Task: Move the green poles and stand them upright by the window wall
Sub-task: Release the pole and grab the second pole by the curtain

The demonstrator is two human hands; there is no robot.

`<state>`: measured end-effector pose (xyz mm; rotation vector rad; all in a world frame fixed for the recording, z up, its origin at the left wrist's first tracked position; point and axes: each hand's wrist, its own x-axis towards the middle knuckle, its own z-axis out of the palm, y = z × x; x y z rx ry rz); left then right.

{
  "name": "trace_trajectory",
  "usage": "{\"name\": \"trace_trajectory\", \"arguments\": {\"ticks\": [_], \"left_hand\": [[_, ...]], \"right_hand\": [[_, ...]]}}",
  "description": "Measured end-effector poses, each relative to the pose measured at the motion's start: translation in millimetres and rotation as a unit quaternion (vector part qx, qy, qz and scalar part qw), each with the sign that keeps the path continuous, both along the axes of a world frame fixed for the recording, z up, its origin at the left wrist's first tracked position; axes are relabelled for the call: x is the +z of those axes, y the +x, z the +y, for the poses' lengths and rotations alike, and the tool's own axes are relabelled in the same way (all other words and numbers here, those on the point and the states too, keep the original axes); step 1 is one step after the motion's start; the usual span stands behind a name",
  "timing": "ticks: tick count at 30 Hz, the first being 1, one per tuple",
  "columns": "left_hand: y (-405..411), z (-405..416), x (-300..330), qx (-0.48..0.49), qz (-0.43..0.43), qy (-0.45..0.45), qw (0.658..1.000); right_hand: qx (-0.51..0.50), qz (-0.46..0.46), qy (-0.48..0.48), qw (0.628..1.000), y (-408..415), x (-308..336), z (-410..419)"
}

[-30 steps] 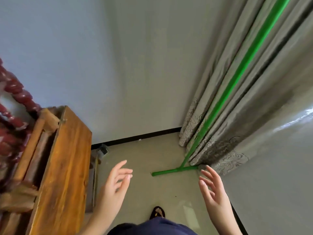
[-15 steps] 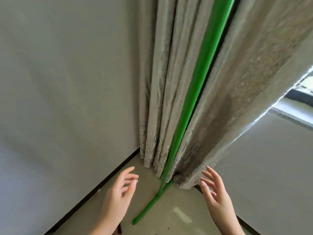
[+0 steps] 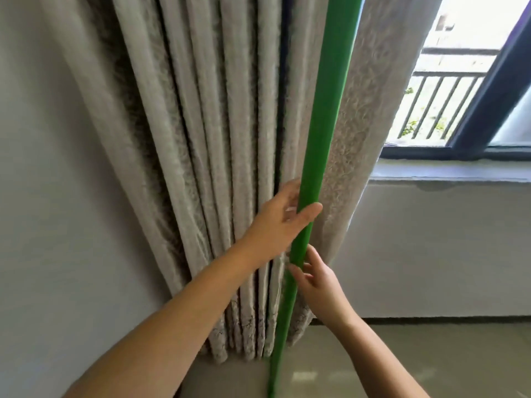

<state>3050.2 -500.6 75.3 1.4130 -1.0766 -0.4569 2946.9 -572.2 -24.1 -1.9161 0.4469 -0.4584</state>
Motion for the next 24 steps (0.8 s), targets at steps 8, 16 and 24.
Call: {"name": "trace_trajectory", "arguments": {"ticks": [8, 16, 24], "left_hand": [[2.2, 14.1, 5.6, 0.065, -0.051, -0.012, 0.997], [37.9, 72.5, 5.7, 0.147, -0.053, -0.028, 0.987], [82.5, 132.1, 8.3, 0.179, -0.057, -0.021, 0.982]], "right_hand": [[0.052, 0.033, -0.042, 0.997, 18.5, 6.6, 11.0], [0.099, 0.029, -0.051, 0.993, 67.3, 11.1, 65.0], [0.126, 0.05, -0.064, 0.989, 119.7, 12.9, 121.0]]}}
